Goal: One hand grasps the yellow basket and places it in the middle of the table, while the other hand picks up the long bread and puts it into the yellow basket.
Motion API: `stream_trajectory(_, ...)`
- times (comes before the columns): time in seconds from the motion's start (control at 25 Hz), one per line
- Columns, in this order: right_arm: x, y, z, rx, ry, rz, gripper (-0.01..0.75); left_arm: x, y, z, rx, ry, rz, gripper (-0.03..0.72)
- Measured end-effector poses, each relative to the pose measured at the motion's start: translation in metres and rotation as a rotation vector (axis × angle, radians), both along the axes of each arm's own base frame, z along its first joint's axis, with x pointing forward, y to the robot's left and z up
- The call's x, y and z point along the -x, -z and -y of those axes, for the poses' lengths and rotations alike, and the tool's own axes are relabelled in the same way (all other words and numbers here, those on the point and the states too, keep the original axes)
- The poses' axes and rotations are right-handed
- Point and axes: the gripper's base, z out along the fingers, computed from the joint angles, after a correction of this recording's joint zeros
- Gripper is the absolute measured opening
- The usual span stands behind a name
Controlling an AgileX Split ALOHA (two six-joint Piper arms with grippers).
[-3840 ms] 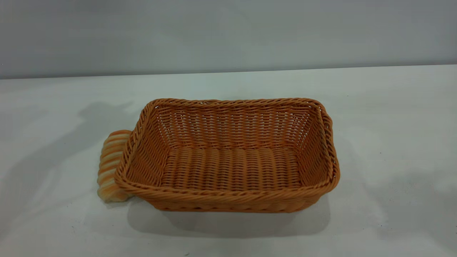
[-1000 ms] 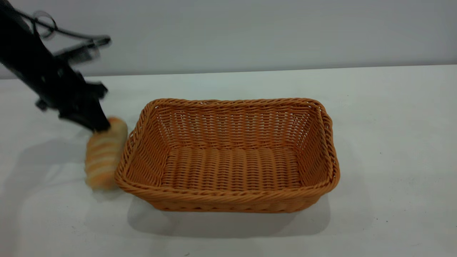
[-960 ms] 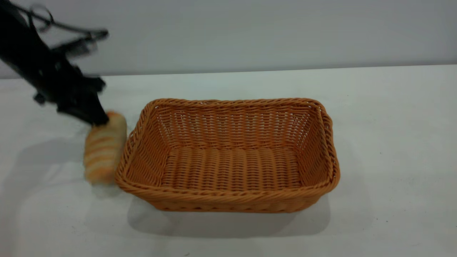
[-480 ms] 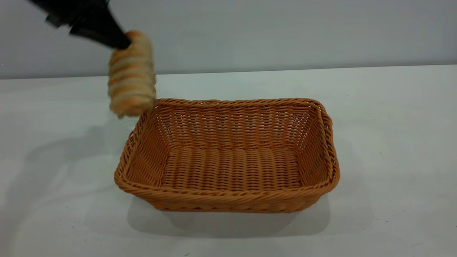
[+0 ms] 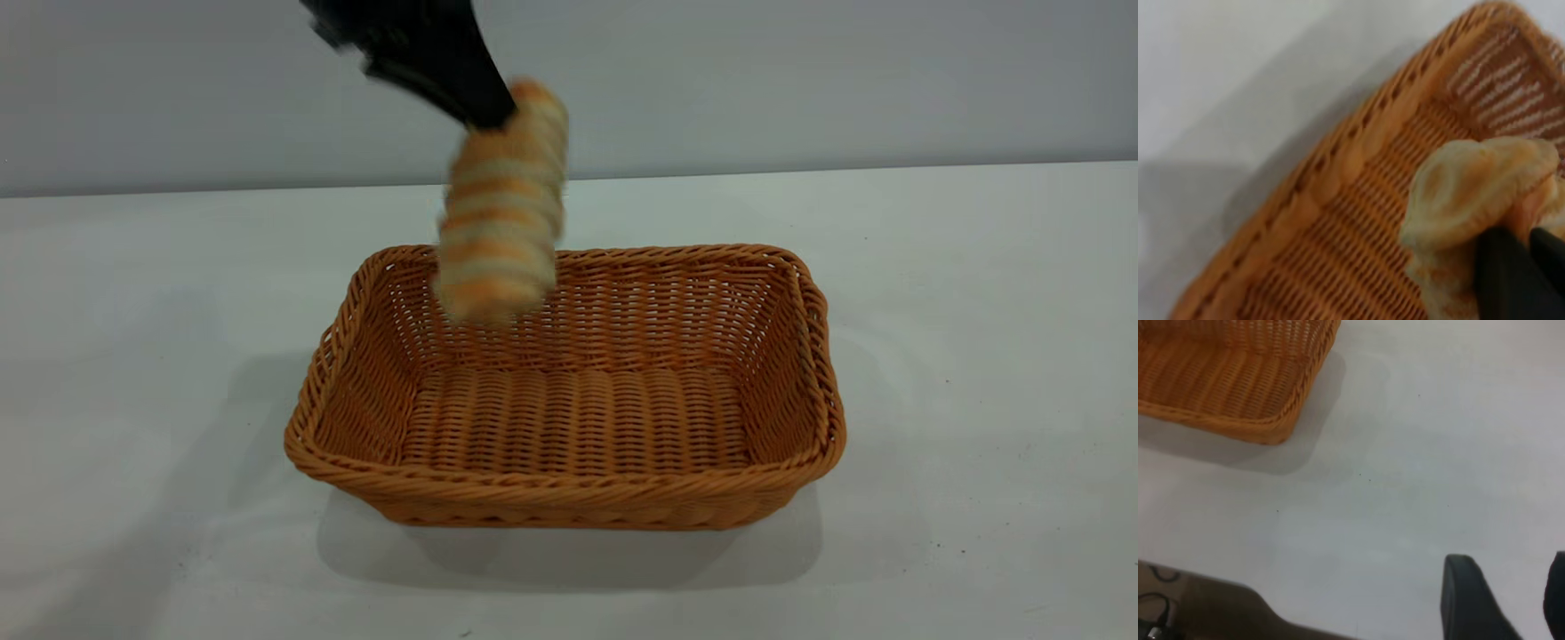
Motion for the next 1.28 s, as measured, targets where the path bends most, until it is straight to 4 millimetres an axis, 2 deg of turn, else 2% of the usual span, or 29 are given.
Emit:
stream_trajectory(0.12, 0.000, 0.000, 0.000, 0.000, 0.000, 0.000, 0.260, 0.001, 0.031, 0.013, -0.031, 0.023, -0.052, 0.046)
stream_trajectory(0.24, 0.000, 0.000, 0.000, -0.001, 0.001, 0.000, 0.260, 0.004, 0.051, 0.025, -0.046, 0.039, -0.077, 0.046)
stream_trajectory(0.36, 0.000, 0.000, 0.000, -0.001, 0.001, 0.000, 0.259, 0.006, 0.061, 0.033, -0.052, 0.045, -0.081, 0.048)
stream_trajectory(0.44, 0.000, 0.000, 0.000, -0.002, 0.001, 0.000, 0.259, 0.005, 0.062, 0.034, -0.053, 0.042, -0.072, 0.082)
stream_trajectory(0.68, 0.000, 0.000, 0.000, -0.003, 0.003, -0.001, 0.259, 0.003, 0.059, 0.036, -0.048, 0.037, -0.053, 0.402)
stream_trajectory(0.76, 0.000, 0.000, 0.000, -0.004, 0.003, -0.001, 0.259, 0.003, 0.059, 0.036, -0.047, 0.037, -0.052, 0.466)
stream_trajectory(0.84, 0.000, 0.000, 0.000, -0.004, 0.003, -0.001, 0.259, 0.000, 0.054, 0.037, -0.041, 0.034, -0.042, 0.493)
stream_trajectory(0.92, 0.000, 0.000, 0.000, -0.004, 0.003, -0.001, 0.259, -0.003, 0.042, 0.038, -0.028, 0.025, -0.017, 0.496)
stream_trajectory(1.04, 0.000, 0.000, 0.000, -0.004, 0.003, -0.001, 0.259, -0.006, 0.008, 0.040, 0.005, 0.023, 0.066, 0.485)
stream_trajectory(1.16, 0.000, 0.000, 0.000, -0.004, 0.003, -0.001, 0.259, -0.004, -0.039, 0.038, 0.045, 0.014, 0.177, 0.467)
stream_trajectory(1.28, 0.000, 0.000, 0.000, -0.005, 0.004, -0.001, 0.259, 0.007, -0.089, 0.033, 0.083, 0.008, 0.294, 0.459)
